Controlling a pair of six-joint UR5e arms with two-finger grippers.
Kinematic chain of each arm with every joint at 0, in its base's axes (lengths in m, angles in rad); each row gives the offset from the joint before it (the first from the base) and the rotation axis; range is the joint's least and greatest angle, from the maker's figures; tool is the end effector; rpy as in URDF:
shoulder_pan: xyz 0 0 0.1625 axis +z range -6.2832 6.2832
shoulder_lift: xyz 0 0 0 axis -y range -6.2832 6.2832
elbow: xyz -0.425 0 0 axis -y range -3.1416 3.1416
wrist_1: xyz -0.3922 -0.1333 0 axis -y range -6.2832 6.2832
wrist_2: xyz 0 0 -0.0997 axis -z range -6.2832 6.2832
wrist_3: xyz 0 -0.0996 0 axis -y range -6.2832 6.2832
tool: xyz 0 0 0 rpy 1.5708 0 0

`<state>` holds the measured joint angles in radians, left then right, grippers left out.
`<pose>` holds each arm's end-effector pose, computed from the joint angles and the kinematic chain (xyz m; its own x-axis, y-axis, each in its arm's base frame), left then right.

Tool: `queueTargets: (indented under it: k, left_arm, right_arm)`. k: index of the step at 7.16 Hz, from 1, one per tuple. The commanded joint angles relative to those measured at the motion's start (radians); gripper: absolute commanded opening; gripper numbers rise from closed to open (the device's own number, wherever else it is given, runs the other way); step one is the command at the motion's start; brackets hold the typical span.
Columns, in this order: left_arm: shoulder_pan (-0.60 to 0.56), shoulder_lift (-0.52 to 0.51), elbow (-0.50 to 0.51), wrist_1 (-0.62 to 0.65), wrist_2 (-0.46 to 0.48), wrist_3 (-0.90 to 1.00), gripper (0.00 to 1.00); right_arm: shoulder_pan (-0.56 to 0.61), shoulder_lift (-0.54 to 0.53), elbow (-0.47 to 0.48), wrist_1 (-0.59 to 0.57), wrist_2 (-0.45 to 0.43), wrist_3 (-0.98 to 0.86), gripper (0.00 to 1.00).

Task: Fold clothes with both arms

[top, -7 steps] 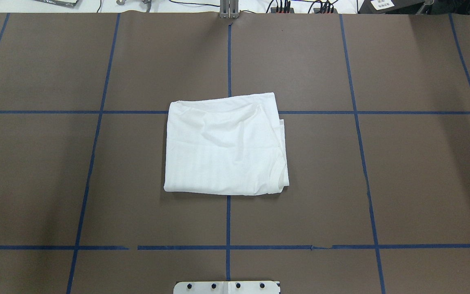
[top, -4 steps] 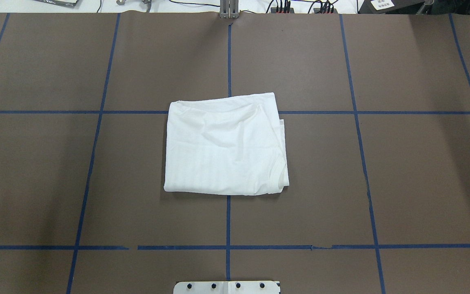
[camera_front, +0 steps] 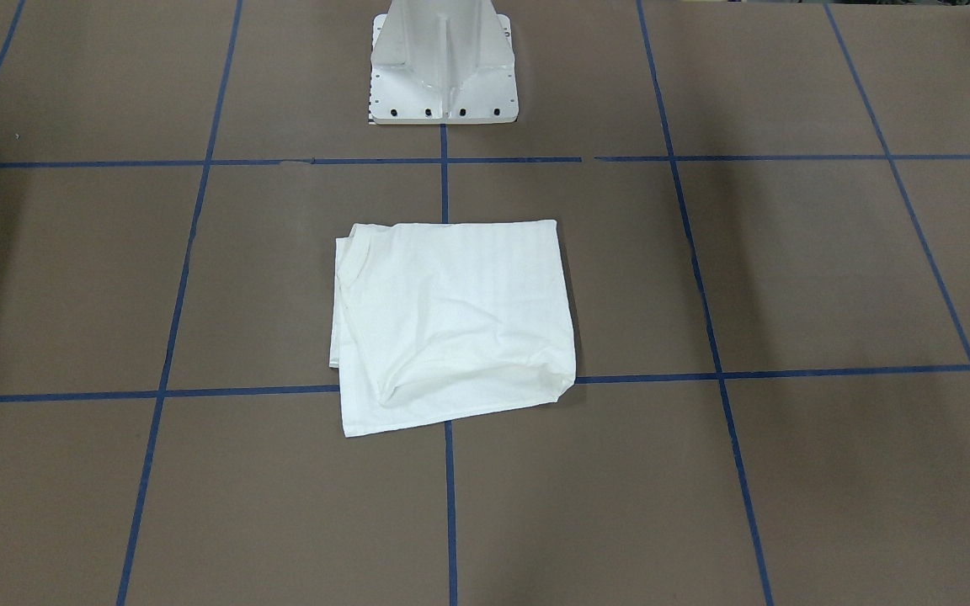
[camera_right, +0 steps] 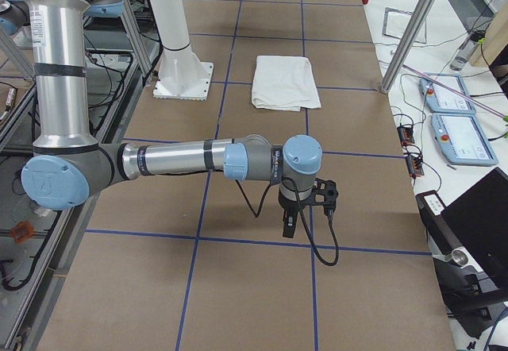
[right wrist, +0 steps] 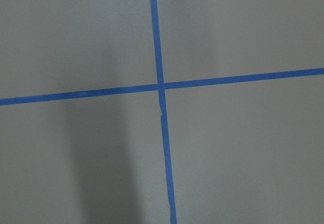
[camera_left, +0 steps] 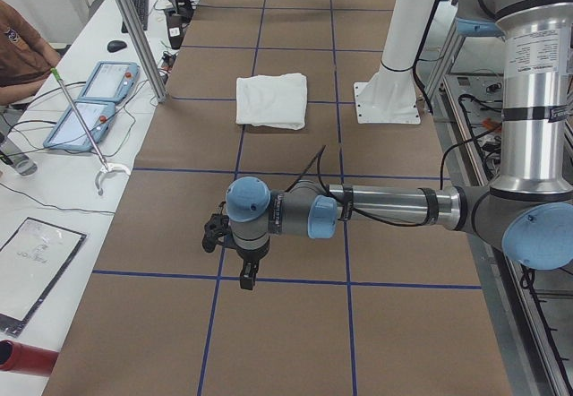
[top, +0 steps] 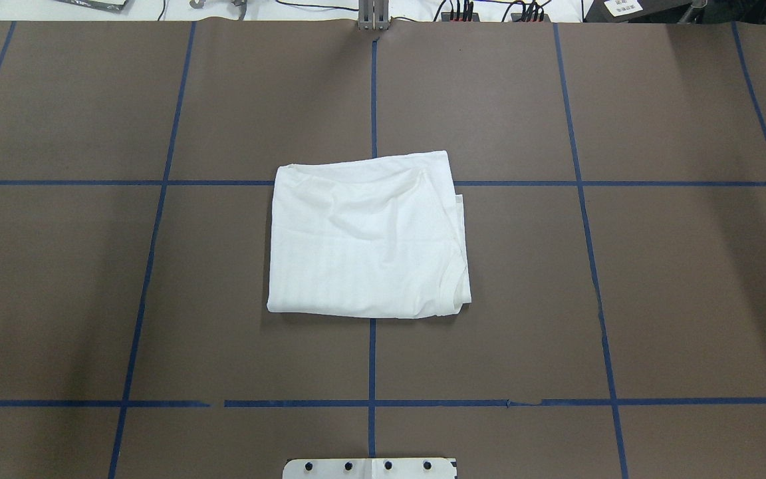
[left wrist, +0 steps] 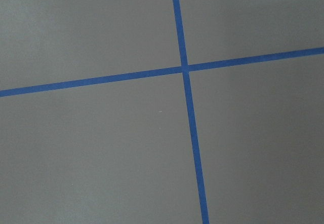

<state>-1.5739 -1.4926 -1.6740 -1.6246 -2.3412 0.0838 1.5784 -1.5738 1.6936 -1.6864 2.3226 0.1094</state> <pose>-0.0654 -0.4637 0.6398 0.7155 0.1359 -0.6852 -0.0570 0.9890 0.1366 0.0690 -0.4876 0.6130 0.7253 0.1119 0.6793 -0.0873 0.9937 -0.0704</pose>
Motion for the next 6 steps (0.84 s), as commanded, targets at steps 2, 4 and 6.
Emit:
queueTargets:
  k: [2,4,6]
  left_arm:
    - [0.000,0.002,-0.001,0.000,-0.004,-0.054,0.99]
    - [0.000,0.000,-0.009,-0.009,-0.003,-0.163,0.99]
    - [0.000,0.000,-0.010,-0.009,-0.003,-0.157,0.99]
  right_arm:
    - [0.000,-0.005,-0.012,0.002,0.024,0.001,1.00]
    - [0.000,-0.005,-0.014,0.002,0.035,0.000,1.00]
    - [0.000,-0.005,-0.017,0.002,0.037,-0.007,1.00]
